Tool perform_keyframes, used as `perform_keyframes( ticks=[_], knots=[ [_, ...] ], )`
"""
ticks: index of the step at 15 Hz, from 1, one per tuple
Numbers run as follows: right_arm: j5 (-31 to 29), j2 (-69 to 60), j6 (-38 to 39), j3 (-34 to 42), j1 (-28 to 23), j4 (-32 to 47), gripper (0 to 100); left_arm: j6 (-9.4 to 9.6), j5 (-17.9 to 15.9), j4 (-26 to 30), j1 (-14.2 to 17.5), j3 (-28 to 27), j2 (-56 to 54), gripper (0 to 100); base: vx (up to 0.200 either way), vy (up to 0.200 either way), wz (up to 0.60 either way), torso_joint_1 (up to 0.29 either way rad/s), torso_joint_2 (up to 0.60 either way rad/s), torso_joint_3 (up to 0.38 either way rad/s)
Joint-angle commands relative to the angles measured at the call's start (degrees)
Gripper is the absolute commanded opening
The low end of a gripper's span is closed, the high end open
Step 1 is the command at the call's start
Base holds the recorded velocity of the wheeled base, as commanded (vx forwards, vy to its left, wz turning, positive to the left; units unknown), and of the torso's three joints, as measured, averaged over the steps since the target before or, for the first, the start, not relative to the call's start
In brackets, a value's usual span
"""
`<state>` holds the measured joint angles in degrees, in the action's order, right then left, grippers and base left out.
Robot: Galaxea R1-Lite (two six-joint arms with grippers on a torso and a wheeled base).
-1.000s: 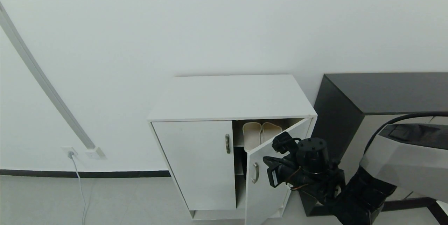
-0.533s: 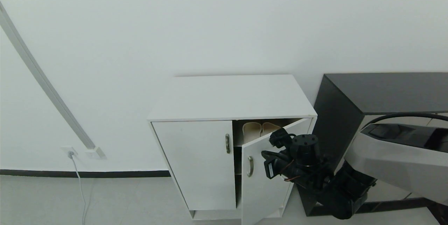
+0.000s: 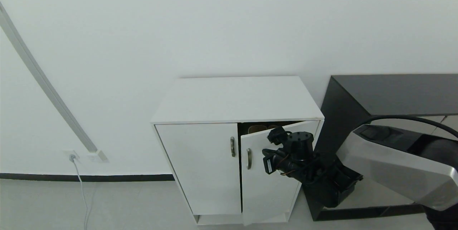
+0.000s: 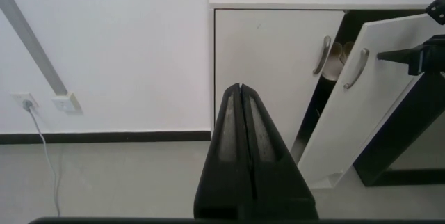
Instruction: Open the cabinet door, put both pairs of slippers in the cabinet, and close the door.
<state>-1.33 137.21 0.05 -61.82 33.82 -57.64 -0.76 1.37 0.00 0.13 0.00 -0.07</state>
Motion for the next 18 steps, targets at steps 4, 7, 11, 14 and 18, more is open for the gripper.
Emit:
perform_keyframes(
  ticks=[4, 7, 11, 14, 18],
  knots=[
    [0.0, 2.5, 0.1, -5.9, -0.6, 2.7, 0, -0.04, 0.0, 0.0, 0.0, 0.0, 0.1, 0, 0.0, 0.0, 0.0, 0.0, 0.0, 0.0],
    [0.0, 2.5, 0.1, -8.6, -1.6, 5.3, 0, -0.04, 0.0, 0.0, 0.0, 0.0, 0.1, 0, 0.0, 0.0, 0.0, 0.0, 0.0, 0.0],
    [0.0, 2.5, 0.1, -11.2, -2.5, 7.9, 0, -0.12, 0.0, 0.0, 0.0, 0.0, 0.1, 0, 0.0, 0.0, 0.0, 0.0, 0.0, 0.0],
    [0.0, 2.6, 0.1, -11.3, -2.7, 7.9, 0, -0.12, 0.0, 0.0, 0.0, 0.0, 0.1, 0, 0.0, 0.0, 0.0, 0.0, 0.0, 0.0],
    [0.0, 3.0, 1.7, -12.1, -2.9, 7.8, 0, -0.12, 0.0, 0.0, 0.0, 0.0, 0.1, 0, 0.0, 0.0, 0.0, 0.0, 0.0, 0.0]
  ],
)
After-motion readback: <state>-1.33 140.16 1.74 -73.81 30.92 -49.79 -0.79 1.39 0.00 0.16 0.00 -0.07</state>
